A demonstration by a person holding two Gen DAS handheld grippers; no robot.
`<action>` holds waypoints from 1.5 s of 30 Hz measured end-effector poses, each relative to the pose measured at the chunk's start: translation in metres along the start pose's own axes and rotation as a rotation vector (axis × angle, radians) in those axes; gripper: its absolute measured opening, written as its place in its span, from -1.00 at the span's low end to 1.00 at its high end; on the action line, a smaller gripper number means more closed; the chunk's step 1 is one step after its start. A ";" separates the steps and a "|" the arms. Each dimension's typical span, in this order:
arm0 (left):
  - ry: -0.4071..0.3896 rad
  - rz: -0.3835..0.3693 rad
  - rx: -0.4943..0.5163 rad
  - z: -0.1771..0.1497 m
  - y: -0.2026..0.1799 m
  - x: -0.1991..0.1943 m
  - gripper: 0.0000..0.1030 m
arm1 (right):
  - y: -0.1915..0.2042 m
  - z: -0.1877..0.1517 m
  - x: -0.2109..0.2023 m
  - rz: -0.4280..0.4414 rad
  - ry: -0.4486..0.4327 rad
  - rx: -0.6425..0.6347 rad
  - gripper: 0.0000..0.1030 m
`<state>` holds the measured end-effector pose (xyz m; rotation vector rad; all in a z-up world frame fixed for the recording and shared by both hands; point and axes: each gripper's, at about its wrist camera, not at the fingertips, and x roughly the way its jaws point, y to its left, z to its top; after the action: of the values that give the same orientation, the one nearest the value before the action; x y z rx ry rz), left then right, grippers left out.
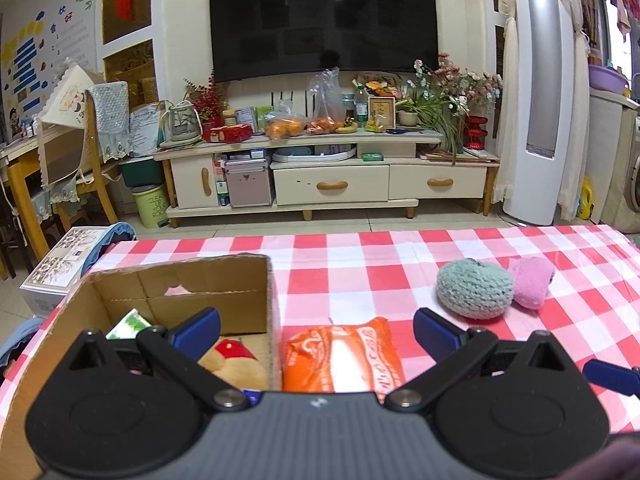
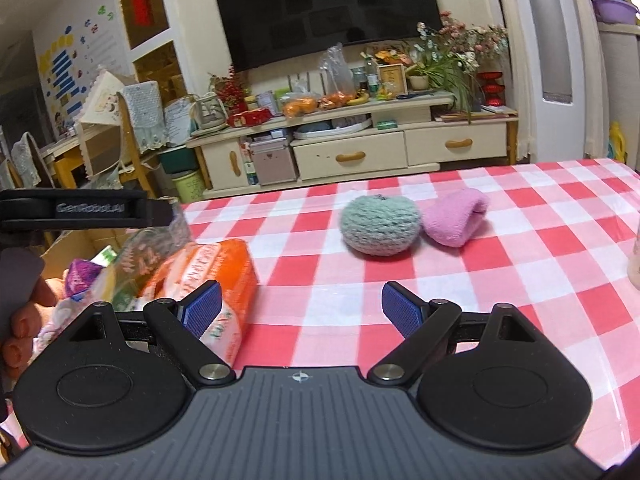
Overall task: Organize soft objects
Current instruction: 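Move both open tools back toward the green knitted ball and pink sock, then grip the pink sock with the right gripper while the left grips the green knitted ball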
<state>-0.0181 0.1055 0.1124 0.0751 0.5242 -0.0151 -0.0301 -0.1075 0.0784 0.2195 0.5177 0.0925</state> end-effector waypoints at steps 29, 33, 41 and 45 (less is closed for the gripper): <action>-0.009 -0.132 0.122 -0.017 -0.069 0.001 0.98 | -0.117 0.027 0.088 -0.197 -0.056 0.265 1.00; -0.014 -0.141 0.137 -0.019 -0.082 0.006 0.98 | -0.118 0.028 0.100 -0.184 -0.053 0.282 1.00; 0.008 -0.159 0.139 -0.025 -0.103 0.017 0.98 | -0.122 0.030 0.122 -0.093 -0.007 0.299 1.00; 0.023 -0.156 0.145 -0.027 -0.113 0.024 0.98 | -0.130 0.035 0.118 -0.053 -0.004 0.324 1.00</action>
<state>-0.0150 -0.0052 0.0697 0.1763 0.5505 -0.2051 0.0937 -0.2238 0.0215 0.5224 0.5332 -0.0441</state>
